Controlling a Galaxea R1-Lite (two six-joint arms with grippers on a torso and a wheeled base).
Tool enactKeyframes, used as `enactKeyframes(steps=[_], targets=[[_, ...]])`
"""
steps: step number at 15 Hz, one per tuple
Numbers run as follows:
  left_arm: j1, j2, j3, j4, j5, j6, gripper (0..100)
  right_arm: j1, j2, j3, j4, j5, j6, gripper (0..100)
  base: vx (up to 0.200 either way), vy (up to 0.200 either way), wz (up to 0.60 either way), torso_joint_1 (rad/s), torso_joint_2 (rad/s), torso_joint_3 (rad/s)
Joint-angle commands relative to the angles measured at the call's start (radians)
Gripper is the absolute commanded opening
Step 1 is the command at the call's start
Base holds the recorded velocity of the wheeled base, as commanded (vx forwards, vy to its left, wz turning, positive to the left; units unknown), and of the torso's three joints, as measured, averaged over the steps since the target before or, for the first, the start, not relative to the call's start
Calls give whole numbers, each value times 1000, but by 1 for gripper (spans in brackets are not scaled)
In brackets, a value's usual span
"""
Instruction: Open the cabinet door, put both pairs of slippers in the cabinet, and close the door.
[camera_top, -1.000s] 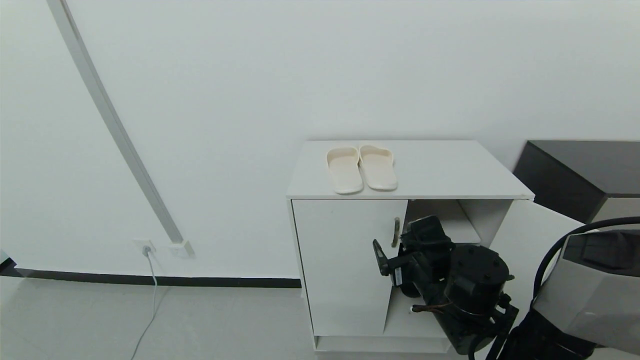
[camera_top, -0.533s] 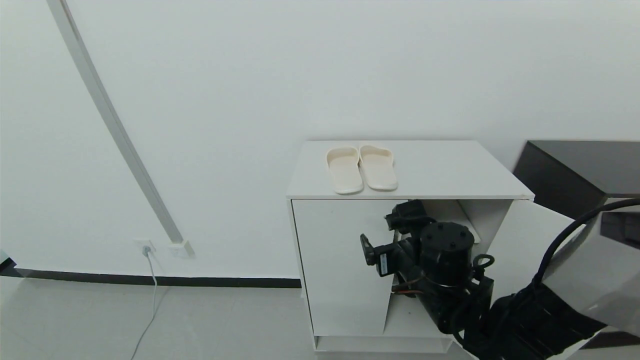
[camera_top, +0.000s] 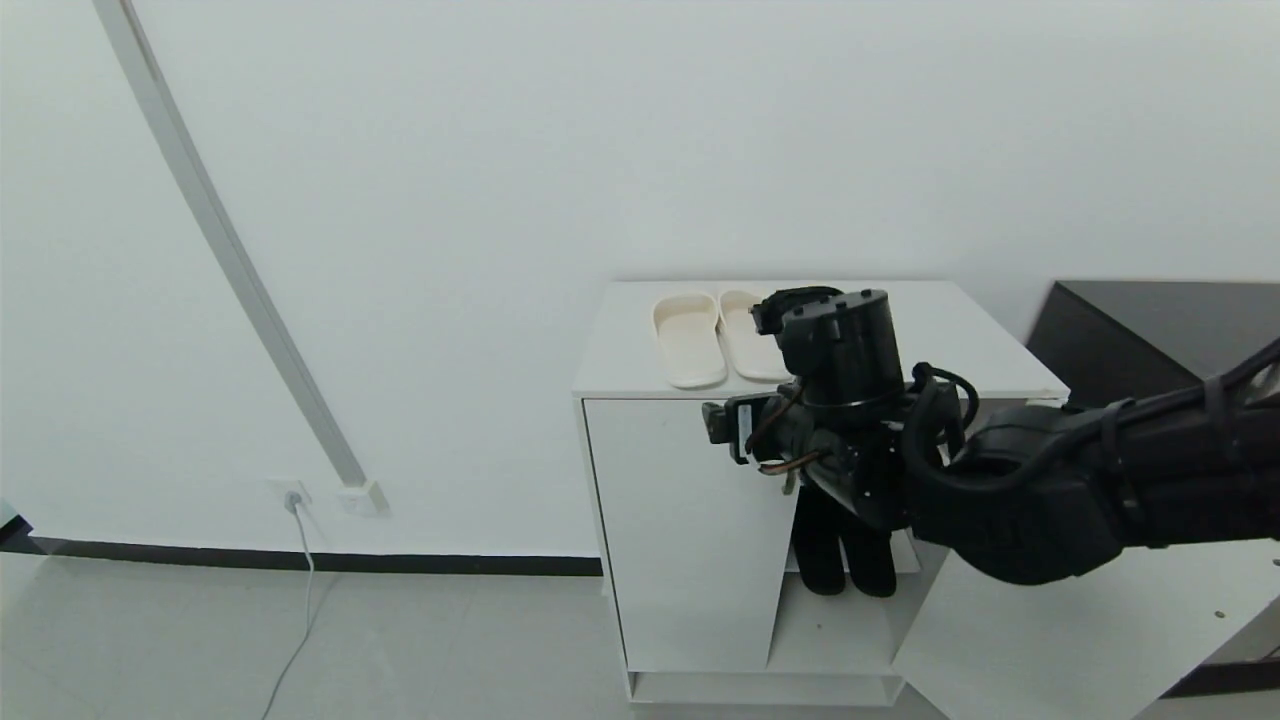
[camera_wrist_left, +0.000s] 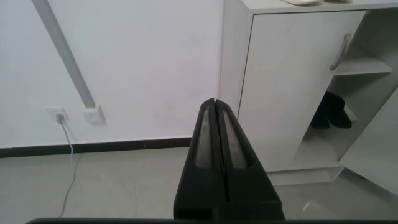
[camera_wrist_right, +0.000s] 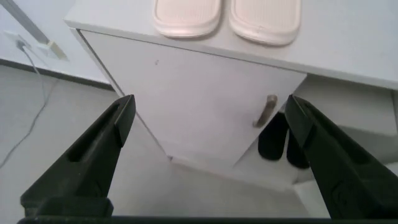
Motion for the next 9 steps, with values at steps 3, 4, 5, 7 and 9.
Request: enactKeyframes(steps=[3, 4, 5, 7, 9], targets=[[0, 1, 0, 0, 0, 0, 0, 2, -15, -119, 93, -1, 54, 100, 0, 0, 0, 0, 0, 0], [0, 1, 0, 0, 0, 0, 0, 8, -7, -117, 93, -2, 57, 100, 0, 0, 0, 0, 0, 0], [0, 1, 0, 0, 0, 1, 0, 10, 2, -117, 85, -2, 57, 100, 0, 0, 0, 0, 0, 0], [0, 1, 0, 0, 0, 1, 0, 13, 13, -117, 53, -2, 54, 100, 100, 0, 0, 1, -1, 1], [0, 1, 0, 0, 0, 1, 0, 15, 21, -113, 36, -2, 51, 100, 200, 0, 0, -5, -2, 2]])
